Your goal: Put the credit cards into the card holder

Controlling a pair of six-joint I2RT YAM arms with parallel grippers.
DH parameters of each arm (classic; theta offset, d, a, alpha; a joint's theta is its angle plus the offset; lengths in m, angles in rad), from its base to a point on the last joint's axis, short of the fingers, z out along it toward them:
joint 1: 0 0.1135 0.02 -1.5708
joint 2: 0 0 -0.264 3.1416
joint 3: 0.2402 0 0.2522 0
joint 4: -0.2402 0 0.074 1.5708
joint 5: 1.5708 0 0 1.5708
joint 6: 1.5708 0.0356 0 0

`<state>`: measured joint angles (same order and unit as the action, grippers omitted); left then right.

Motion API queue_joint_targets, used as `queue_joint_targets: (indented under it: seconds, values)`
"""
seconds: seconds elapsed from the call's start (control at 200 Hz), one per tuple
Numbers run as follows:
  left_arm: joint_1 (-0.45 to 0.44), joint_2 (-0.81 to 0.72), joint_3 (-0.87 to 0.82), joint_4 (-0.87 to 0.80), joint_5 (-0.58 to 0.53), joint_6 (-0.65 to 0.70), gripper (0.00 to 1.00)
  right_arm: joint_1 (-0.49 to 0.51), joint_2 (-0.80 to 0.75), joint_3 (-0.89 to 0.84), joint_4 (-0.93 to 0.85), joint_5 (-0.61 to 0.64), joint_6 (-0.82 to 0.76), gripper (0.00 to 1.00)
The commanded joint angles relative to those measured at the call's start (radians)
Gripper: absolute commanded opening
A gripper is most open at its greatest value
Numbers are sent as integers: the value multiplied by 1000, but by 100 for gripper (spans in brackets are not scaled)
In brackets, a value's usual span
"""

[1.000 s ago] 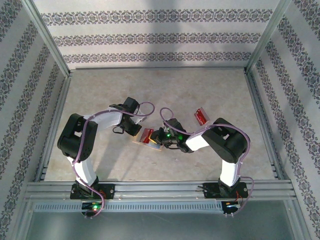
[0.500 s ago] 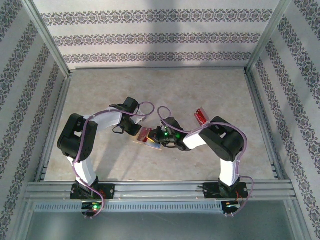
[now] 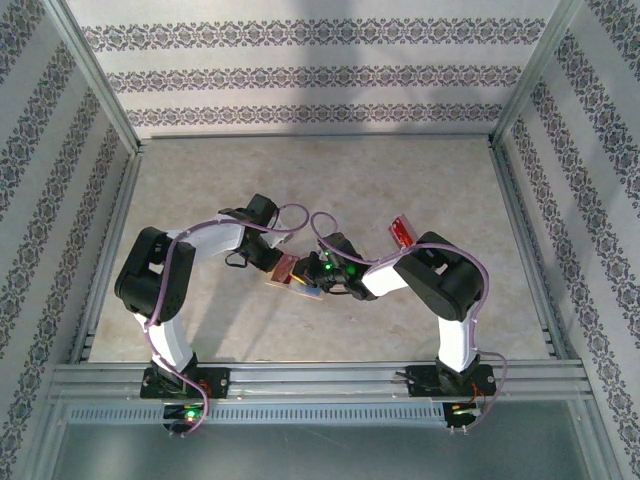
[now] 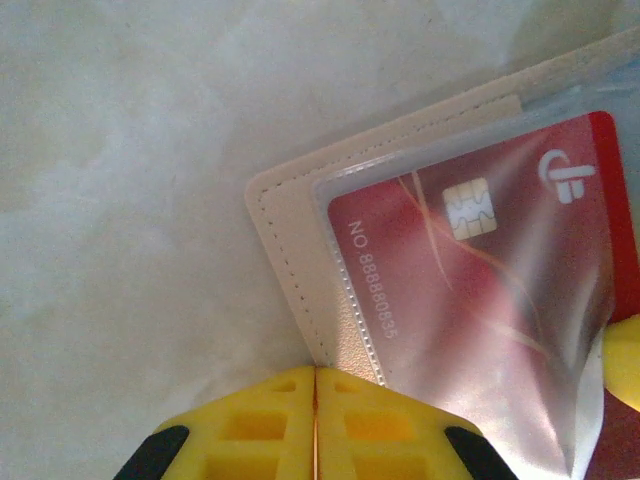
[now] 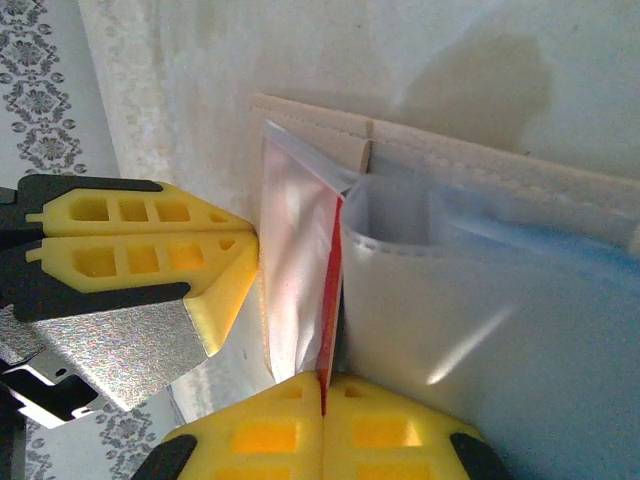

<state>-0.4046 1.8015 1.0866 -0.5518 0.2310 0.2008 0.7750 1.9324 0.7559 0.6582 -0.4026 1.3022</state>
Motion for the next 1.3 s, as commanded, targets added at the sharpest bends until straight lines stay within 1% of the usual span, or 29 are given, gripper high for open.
queue_joint_targets:
  seconds: [0.0, 0.21, 0.375, 0.495, 0.665, 0.87, 0.959, 1.044, 1.149, 1.294]
  values:
    - [-11, 8, -3, -28, 27, -21, 8, 18, 45, 5, -40, 14, -15, 7]
    - [-17, -32, 65, -94, 46, -48, 8, 11, 33, -19, -33, 16, -12, 7]
    - [-18, -19, 93, -107, 127, -85, 8, 8, 36, -15, -42, 12, -23, 7]
    - [-21, 6, 90, -99, 144, -103, 7, 13, 25, -18, -35, 21, -23, 7]
    - [-27, 44, 65, -73, 120, -85, 7, 9, 17, -22, -37, 20, -22, 8]
    - [-28, 61, 26, -32, 72, -61, 7, 5, -15, -25, -37, 12, -30, 13]
    - [-27, 62, 17, -30, 61, -55, 7, 5, -63, -40, -42, 24, -30, 16]
    - [-30, 64, 10, -20, 62, -55, 7, 2, -121, -46, -90, 33, -58, 20]
    - [-32, 63, 14, -26, 54, -54, 7, -1, -196, -55, -188, 47, -100, 22]
    - [-35, 60, 8, -21, 58, -56, 7, -10, -293, -94, -272, 91, -143, 23]
